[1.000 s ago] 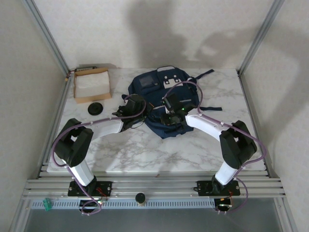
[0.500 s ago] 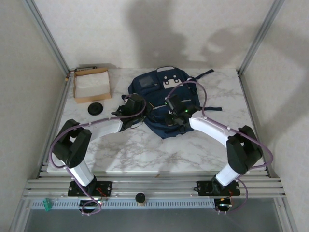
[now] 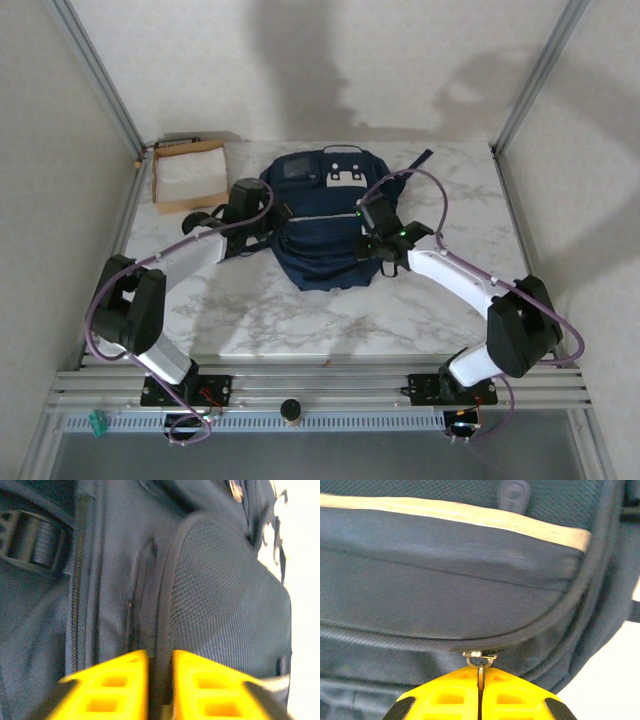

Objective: Pack the student bag

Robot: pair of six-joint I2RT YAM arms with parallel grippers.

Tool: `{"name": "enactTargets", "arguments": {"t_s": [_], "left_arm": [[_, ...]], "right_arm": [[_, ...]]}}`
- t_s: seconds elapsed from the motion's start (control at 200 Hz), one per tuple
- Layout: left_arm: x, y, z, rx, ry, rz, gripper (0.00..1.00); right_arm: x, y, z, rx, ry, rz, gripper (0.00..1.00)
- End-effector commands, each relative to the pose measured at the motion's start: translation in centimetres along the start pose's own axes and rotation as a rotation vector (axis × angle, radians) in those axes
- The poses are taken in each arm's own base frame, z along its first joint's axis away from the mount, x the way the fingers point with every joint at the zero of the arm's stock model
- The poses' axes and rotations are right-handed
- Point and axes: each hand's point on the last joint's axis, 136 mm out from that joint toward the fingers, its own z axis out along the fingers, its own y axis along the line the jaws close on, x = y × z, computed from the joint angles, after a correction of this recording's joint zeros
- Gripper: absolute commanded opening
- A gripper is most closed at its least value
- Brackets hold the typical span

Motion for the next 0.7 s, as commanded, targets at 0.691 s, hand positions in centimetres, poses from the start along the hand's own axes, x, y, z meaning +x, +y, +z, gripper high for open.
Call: {"name": "enactTargets", "arguments": {"t_s": [0.691], "left_arm": [[6.3, -1.6, -2.3, 0.142, -0.069, -0.433, 0.56]], "right_arm": [[-1.1, 1.6, 0.2, -0.042, -0.026, 0.046, 0.00]]}}
